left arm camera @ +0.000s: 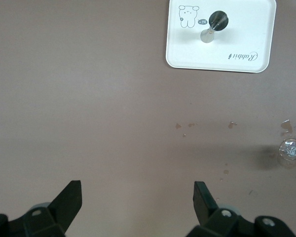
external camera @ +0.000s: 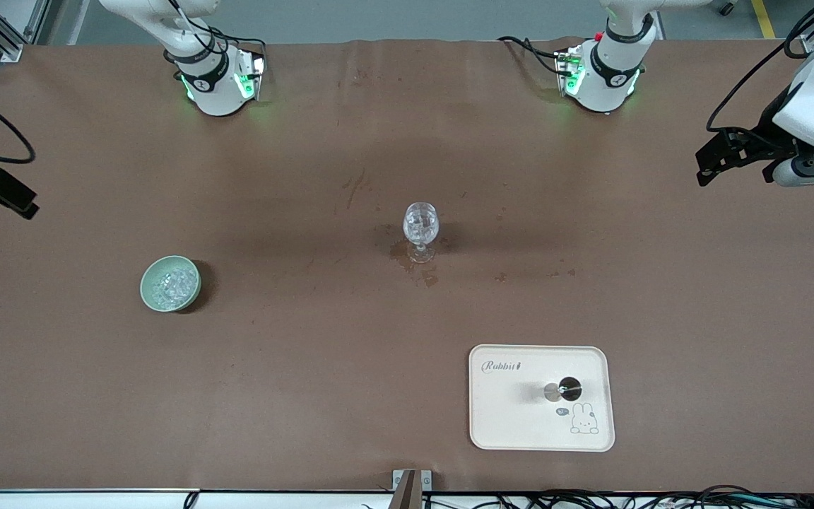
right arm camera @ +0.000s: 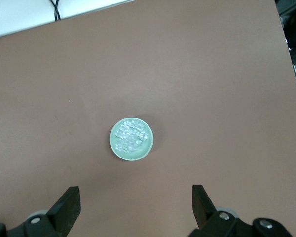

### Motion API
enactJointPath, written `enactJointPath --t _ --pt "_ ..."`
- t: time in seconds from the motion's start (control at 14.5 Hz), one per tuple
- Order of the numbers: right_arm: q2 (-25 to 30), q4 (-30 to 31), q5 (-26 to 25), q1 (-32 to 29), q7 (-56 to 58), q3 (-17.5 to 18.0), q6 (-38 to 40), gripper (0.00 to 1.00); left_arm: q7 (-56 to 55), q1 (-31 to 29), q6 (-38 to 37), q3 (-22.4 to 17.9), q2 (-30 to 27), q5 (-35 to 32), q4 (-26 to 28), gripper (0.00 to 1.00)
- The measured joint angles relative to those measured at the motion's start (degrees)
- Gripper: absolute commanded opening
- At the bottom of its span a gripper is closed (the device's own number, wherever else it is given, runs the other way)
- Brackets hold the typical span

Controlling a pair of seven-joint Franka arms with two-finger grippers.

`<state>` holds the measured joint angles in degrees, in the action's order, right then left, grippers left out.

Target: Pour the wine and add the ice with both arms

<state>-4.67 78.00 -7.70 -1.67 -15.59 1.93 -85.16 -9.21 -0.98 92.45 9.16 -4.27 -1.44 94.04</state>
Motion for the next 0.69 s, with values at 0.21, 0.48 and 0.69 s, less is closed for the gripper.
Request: enactJointPath --t 0.21,0.48,0.69 --pt "0.8 1.2 2.8 -0.2 8.0 -3.5 -0.2 1.00 0.0 0.0 0.0 0.0 0.0 0.0 -0.2 1.00" --pt "1.1 2.2 5.0 -0.8 10.7 -4.1 -2.8 1.00 0.1 0.0 0.0 0.1 0.0 0.0 -1.2 1.00" --pt "1.2 2.2 5.0 -0.8 10.8 -4.1 -2.8 1.00 0.1 0.0 0.0 0.1 0.0 -0.4 -1.4 1.00"
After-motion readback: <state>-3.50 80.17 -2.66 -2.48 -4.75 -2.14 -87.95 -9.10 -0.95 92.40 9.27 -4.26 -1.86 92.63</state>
